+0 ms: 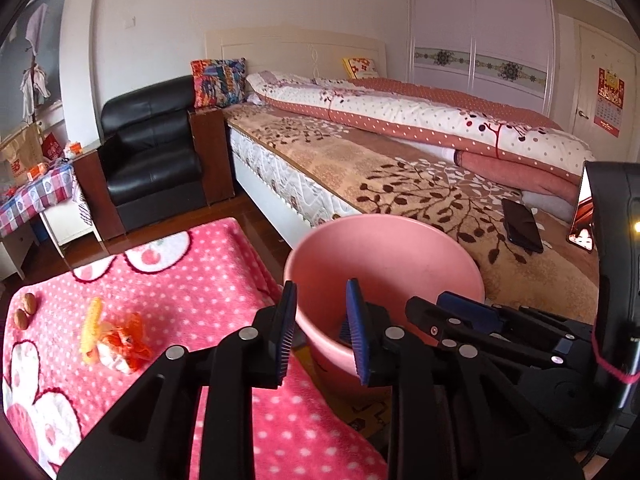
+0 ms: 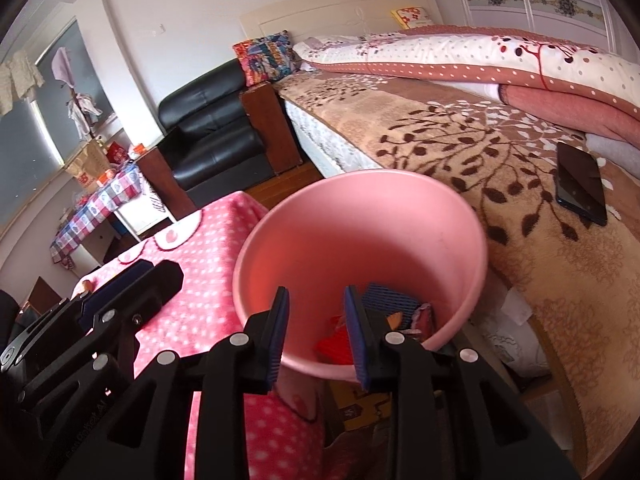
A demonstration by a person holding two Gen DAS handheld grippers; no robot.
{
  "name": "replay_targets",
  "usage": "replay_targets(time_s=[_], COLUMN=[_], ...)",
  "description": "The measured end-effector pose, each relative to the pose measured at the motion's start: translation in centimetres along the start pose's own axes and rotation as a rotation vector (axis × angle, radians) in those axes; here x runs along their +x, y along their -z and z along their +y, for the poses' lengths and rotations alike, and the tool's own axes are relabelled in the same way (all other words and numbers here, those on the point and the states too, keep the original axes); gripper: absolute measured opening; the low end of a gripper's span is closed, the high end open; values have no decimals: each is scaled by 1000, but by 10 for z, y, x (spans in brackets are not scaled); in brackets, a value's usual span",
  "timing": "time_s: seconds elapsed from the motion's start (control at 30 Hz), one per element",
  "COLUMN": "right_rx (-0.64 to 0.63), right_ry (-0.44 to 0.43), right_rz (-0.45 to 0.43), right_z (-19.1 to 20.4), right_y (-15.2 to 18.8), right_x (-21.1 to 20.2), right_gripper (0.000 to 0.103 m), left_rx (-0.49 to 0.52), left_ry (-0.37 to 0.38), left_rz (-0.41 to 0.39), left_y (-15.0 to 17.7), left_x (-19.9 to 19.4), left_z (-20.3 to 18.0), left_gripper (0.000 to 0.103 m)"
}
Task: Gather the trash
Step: 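Move both open tools back over the remaining trash on the table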
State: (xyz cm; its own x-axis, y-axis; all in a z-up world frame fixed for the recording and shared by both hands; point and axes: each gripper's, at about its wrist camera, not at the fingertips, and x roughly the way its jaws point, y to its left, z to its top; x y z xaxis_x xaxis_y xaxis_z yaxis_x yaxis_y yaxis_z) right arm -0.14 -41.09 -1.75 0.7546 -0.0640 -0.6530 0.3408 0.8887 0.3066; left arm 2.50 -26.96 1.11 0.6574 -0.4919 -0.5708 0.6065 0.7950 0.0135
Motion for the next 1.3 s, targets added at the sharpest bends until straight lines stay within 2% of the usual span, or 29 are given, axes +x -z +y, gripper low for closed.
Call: replay_targets(time_s=[0.37, 0.77, 0.9, 1.13, 1.3], right_rx=[-36, -165, -199, -234, -273], right_ry=[-70, -158, -191, -236, -261], right_rz=[4, 80, 105, 153, 201], right_z=[50, 134, 161, 200, 227], right_y=[8, 25, 29, 33, 38], right_x=[1, 29, 40, 66, 88], right_gripper=[28, 32, 42, 47, 49], left_rx=[-51, -145, -185, -222, -189], left_ry=[-53, -150, -195, -287, -302], left_rz=[-42, -34, -34, -30, -1], left_y=[7, 26, 33, 50, 64], left_x=[-29, -46, -50, -62, -61], left_z=[43, 130, 162, 218, 241], left_gripper=[26, 26, 26, 26, 26])
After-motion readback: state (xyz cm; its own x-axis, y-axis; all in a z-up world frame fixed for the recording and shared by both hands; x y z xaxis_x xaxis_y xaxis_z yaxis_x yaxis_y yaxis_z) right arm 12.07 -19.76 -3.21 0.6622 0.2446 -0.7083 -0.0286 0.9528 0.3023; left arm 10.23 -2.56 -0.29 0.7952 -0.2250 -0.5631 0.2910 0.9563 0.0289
